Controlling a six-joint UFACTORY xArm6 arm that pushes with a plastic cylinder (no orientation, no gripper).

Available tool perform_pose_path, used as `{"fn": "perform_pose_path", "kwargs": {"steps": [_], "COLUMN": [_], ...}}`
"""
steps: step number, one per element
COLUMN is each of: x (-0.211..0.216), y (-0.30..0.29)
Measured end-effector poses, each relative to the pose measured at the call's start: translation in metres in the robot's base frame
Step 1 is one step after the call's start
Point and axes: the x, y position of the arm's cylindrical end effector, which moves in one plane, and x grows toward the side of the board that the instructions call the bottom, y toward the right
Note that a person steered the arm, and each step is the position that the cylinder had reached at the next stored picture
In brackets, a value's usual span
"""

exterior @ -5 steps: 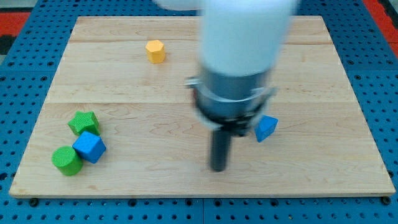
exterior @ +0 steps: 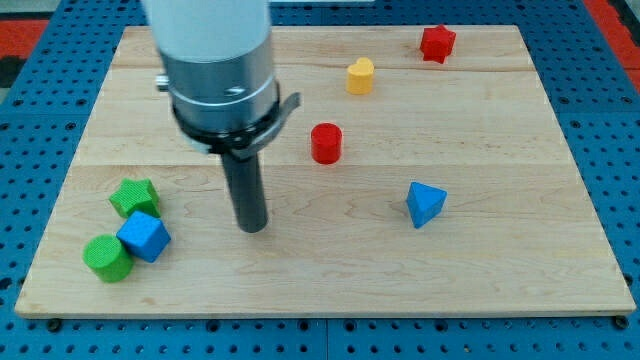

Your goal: Move the arm left to the red circle

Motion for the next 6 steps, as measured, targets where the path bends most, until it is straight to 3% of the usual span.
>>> {"fn": "perform_pose_path", "kwargs": {"steps": [1,2,4,6], "x": [0.018,0.034,-0.096,-0.121], "y": [-0.040,-0.005,0.039,0.060]}}
